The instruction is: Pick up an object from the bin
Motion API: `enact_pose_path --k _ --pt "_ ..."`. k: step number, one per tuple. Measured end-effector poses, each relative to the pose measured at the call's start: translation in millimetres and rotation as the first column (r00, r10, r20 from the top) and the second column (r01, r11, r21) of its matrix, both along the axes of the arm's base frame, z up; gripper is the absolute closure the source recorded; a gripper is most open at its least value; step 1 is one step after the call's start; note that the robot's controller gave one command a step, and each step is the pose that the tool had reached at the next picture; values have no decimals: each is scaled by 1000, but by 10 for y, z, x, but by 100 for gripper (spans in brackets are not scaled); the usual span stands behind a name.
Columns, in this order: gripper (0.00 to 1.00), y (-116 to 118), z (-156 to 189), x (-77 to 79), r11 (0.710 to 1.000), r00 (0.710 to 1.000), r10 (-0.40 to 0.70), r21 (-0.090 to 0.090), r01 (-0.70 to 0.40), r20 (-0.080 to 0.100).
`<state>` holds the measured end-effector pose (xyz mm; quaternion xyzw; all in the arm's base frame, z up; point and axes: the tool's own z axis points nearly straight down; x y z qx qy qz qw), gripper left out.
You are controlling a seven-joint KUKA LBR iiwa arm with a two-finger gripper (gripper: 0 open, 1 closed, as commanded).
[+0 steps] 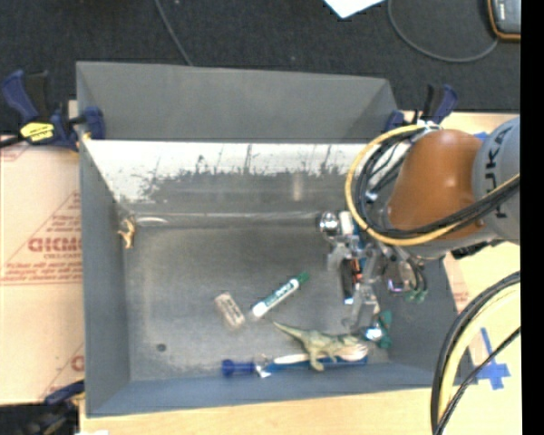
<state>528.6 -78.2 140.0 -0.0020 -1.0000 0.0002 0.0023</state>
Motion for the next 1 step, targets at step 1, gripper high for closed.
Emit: enact_pose_path --k 1 --pt "0 2 47 17 1000 1000 4 -1 -4 8"
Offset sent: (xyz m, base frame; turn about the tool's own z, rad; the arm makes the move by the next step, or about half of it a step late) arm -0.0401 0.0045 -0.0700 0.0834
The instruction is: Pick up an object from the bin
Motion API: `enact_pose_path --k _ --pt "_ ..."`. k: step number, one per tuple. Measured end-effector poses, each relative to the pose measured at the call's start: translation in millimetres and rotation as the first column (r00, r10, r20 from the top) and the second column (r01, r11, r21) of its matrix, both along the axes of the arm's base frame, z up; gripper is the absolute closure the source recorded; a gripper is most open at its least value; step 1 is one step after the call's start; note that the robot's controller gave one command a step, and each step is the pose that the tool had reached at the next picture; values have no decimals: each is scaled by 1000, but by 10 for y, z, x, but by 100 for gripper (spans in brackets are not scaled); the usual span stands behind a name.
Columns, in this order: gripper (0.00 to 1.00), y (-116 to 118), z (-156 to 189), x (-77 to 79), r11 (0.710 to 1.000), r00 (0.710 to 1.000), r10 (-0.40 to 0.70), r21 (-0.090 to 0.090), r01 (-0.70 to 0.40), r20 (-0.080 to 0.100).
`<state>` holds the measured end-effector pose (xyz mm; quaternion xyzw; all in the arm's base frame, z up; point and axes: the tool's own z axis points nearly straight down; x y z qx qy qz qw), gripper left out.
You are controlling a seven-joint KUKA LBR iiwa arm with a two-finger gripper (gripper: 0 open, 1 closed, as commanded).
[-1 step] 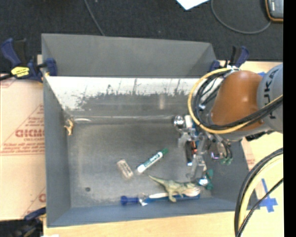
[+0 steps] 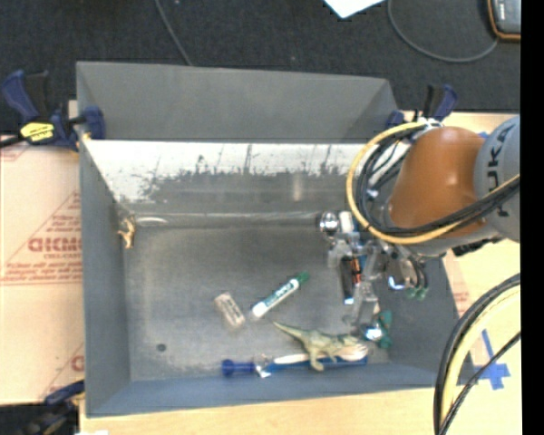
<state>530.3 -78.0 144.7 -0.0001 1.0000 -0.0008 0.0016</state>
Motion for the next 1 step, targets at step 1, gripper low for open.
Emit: enact_pose_path --k 1 --pt "0 30 -715 -392 996 996 -84 0 84 4"
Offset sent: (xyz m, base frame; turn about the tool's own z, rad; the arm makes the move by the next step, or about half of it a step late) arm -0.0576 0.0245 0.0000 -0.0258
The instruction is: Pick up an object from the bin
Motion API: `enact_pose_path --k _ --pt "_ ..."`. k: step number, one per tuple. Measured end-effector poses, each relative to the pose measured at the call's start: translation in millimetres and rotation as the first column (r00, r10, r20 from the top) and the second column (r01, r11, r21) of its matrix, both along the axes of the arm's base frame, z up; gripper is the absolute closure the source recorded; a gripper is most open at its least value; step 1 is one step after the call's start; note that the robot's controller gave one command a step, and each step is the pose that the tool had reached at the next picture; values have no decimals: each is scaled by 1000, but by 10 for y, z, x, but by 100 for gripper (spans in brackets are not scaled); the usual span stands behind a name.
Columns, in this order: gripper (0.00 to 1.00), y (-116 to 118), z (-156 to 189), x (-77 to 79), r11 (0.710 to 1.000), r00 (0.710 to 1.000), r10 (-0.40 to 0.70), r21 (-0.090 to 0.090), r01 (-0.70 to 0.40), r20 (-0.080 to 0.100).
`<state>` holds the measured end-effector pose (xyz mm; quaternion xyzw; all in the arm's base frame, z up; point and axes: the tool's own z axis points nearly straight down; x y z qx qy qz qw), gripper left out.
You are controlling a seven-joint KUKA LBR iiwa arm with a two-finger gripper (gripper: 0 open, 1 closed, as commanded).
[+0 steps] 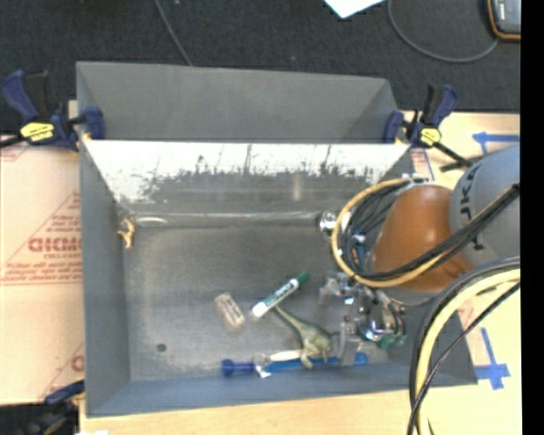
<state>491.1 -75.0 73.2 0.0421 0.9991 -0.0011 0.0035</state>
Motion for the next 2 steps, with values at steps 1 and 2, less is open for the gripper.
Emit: enact_pose_path --k 1,2 --pt "0 206 716 -176 994 994 110 -3 -110 9" --pt "0 179 267 -184 961 961 -276 1 276 0"
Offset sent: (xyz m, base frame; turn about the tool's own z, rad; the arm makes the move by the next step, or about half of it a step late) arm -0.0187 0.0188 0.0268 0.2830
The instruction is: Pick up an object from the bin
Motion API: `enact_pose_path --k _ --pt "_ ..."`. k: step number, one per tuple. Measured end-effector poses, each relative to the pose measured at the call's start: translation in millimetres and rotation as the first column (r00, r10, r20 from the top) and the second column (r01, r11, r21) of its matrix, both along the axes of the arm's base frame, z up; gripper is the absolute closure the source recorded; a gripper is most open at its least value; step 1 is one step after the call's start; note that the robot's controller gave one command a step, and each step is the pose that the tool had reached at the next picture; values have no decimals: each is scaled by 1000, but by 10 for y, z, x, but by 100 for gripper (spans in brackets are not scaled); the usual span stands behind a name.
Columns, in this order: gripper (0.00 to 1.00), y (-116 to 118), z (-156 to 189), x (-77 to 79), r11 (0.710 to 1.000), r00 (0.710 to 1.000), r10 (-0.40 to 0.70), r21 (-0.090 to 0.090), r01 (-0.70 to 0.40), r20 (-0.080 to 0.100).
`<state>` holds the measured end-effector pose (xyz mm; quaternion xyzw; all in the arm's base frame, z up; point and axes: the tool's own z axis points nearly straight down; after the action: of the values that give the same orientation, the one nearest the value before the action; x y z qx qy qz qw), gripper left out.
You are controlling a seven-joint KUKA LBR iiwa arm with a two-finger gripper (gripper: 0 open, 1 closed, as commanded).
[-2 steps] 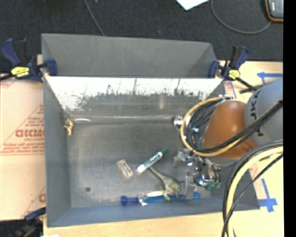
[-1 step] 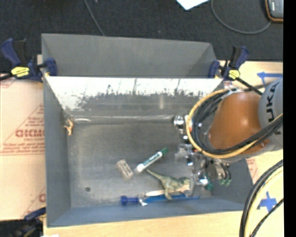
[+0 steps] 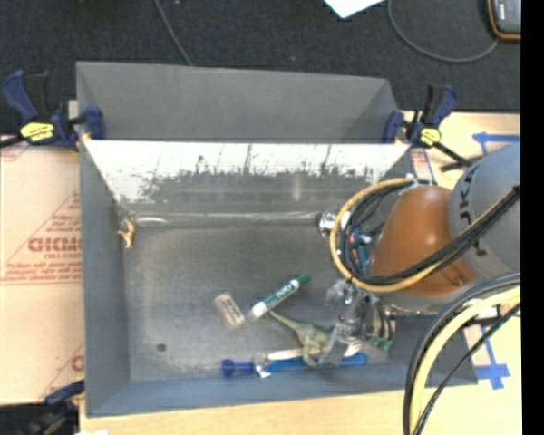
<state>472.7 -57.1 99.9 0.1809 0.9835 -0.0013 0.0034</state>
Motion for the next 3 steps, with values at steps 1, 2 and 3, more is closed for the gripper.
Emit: enact_pose_path --k 1,2,3 --pt "0 -33 -286 8 995 994 105 -3 -105 16" --pt "100 -70 -296 7 986 985 -170 2 170 7" --pt "100 -70 -296 8 986 986 -168 2 168 7"
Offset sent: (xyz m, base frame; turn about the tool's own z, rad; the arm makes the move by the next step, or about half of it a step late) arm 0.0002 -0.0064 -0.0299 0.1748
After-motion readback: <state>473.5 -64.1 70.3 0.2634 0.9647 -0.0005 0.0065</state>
